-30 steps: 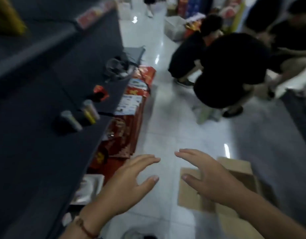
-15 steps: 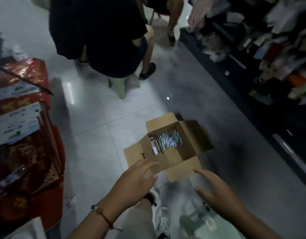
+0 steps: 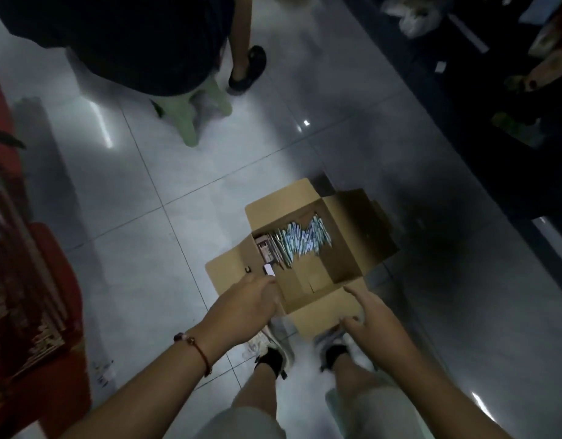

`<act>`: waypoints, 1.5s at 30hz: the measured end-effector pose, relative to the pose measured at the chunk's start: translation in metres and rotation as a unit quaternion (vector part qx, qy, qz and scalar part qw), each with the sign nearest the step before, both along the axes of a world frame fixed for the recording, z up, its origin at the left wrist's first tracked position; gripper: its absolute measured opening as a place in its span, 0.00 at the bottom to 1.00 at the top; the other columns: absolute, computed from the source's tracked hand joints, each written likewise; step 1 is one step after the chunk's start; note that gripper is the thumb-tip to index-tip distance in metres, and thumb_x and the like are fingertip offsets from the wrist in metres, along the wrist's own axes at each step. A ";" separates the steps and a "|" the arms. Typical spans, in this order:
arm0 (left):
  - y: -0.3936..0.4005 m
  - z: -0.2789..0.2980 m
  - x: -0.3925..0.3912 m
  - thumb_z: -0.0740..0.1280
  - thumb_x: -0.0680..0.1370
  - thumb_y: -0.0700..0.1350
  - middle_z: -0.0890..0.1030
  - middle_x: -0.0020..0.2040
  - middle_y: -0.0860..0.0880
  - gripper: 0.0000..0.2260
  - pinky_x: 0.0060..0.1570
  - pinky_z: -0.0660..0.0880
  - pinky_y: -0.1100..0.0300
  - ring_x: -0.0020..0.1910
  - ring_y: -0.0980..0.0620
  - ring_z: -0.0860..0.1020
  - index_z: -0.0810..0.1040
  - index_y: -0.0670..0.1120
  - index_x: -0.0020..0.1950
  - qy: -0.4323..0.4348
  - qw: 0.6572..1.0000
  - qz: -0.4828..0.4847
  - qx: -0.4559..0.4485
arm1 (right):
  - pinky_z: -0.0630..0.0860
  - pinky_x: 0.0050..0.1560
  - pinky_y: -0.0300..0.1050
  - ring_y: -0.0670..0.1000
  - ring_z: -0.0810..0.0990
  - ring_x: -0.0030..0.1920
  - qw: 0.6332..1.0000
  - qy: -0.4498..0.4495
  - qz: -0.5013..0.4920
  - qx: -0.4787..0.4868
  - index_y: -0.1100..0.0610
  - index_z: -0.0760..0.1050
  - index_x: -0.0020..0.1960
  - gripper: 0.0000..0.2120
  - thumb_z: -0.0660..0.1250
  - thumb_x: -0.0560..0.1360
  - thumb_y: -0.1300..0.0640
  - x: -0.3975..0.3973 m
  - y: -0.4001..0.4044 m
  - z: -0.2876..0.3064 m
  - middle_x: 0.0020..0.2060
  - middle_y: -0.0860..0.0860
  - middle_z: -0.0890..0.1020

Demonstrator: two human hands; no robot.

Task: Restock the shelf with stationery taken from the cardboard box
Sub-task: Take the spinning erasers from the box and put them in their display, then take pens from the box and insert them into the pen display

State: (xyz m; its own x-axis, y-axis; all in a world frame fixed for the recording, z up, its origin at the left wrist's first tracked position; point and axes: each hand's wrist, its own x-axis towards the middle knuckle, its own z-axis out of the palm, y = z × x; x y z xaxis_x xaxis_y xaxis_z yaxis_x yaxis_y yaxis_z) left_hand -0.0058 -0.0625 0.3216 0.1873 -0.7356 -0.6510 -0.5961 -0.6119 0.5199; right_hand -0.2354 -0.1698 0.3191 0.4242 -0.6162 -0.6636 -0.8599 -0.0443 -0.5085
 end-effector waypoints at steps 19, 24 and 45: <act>-0.099 -0.467 -0.052 0.61 0.81 0.45 0.73 0.65 0.48 0.17 0.59 0.74 0.52 0.59 0.49 0.75 0.71 0.49 0.69 -0.027 0.986 0.154 0.065 | 0.69 0.60 0.43 0.51 0.73 0.64 0.979 0.012 0.179 0.094 0.49 0.65 0.74 0.26 0.68 0.78 0.54 0.045 -0.140 -0.467 0.69 0.51 0.71; -0.106 -0.545 -0.060 0.61 0.80 0.47 0.73 0.64 0.46 0.17 0.60 0.74 0.48 0.63 0.45 0.73 0.71 0.48 0.69 -0.024 0.980 0.188 0.064 | 0.69 0.54 0.44 0.50 0.75 0.54 0.989 0.014 -0.033 0.141 0.55 0.63 0.76 0.26 0.64 0.80 0.52 0.088 -0.140 -0.545 0.70 0.53 0.71; -0.169 -0.643 -0.024 0.62 0.80 0.59 0.74 0.37 0.49 0.23 0.27 0.59 0.59 0.33 0.51 0.71 0.70 0.40 0.62 -0.200 0.944 0.251 0.078 | 0.71 0.45 0.41 0.55 0.79 0.52 0.991 0.063 -0.108 -0.043 0.63 0.75 0.61 0.18 0.68 0.78 0.51 0.105 -0.160 -0.650 0.56 0.56 0.81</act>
